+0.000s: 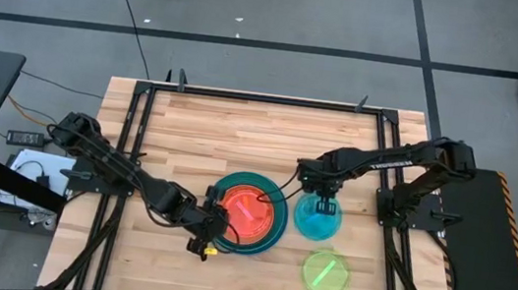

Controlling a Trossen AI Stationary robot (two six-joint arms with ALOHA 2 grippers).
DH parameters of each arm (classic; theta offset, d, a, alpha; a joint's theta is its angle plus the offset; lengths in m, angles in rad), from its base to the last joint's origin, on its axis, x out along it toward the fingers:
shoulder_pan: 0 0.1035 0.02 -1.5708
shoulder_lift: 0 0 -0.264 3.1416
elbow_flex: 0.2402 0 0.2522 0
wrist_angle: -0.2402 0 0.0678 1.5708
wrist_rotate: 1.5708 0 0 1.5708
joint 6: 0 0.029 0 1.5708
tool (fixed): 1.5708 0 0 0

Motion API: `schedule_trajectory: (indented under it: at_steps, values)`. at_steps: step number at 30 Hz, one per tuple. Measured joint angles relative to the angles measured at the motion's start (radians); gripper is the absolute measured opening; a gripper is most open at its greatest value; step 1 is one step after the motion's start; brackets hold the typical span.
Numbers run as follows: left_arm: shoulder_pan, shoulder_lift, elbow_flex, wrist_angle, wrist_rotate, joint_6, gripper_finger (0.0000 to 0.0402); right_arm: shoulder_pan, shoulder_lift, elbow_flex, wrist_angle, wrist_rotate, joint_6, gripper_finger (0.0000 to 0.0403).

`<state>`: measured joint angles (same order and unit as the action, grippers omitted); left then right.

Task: Stack plastic plates
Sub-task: Stack the blue transparent plate on top of the pink transparent plate

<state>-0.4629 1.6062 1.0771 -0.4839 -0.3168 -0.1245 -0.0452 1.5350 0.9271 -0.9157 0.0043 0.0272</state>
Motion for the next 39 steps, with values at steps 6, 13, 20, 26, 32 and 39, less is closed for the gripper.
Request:
schedule_trajectory:
  at_steps: [6, 13, 20, 26, 32, 39]
  values:
    - [-0.005, 0.002, 0.000, 0.041, -0.039, 0.008, 0.0142, -0.020, -0.018, 0.058, 0.012, -0.021, 0.123, 0.0005]
    - [-0.019, 0.010, -0.001, 0.077, -0.119, 0.036, 0.0157, -0.023, -0.019, 0.118, 0.004, -0.024, 0.179, 0.0005]
    - [-0.019, 0.010, -0.001, 0.148, -0.125, 0.080, 0.0175, -0.030, -0.019, 0.179, 0.004, -0.035, 0.154, 0.0005]
    - [-0.024, 0.010, 0.021, 0.195, -0.169, 0.168, 0.0176, -0.035, -0.018, 0.183, 0.080, -0.122, 0.210, 0.0005]
    - [-0.024, 0.011, 0.057, 0.199, -0.200, 0.312, 0.0176, -0.038, -0.017, 0.183, 0.132, -0.166, 0.269, 0.0005]
    - [-0.029, 0.075, 0.059, 0.197, -0.211, 0.686, 0.0176, -0.055, -0.016, 0.183, 0.200, -0.290, 0.312, 0.0005]
